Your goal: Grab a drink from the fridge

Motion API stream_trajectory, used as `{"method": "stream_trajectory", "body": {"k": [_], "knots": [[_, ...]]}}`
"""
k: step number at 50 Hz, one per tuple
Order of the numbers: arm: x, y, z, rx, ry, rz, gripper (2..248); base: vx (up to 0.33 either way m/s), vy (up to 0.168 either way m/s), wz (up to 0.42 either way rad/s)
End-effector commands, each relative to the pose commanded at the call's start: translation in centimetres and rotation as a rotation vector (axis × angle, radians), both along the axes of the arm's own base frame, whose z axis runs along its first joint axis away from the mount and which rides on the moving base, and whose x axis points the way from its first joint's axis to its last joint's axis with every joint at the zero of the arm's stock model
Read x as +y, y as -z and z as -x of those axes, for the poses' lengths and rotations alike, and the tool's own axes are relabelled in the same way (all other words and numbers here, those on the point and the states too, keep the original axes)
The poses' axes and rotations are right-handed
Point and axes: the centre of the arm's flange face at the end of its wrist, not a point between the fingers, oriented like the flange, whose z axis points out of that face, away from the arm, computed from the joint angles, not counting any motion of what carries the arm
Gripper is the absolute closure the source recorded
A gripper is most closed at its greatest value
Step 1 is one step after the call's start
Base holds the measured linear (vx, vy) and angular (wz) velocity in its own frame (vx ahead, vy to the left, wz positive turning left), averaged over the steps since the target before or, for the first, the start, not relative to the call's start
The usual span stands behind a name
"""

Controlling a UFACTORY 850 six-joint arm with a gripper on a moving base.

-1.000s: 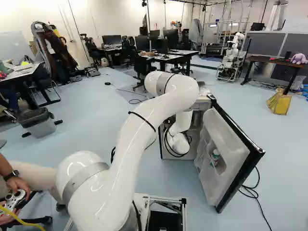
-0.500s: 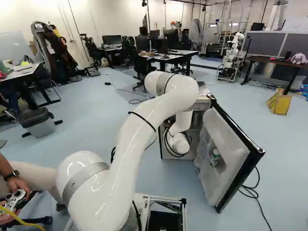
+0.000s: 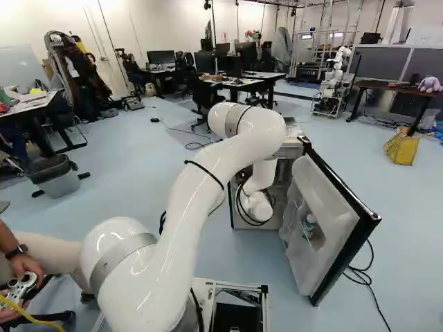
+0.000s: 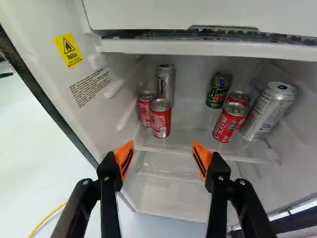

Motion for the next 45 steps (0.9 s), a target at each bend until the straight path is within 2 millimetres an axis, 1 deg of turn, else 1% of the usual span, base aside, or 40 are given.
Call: {"method": "stream_trajectory", "body": {"k": [23, 45], "knots": [[0.0, 0.2, -0.1, 0.016, -0.002, 0.004, 77, 0.0, 0.0, 0.0], [0.2, 0.9, -1.4, 0.048, -0.022, 0.022, 77, 0.0, 0.0, 0.0]]}}
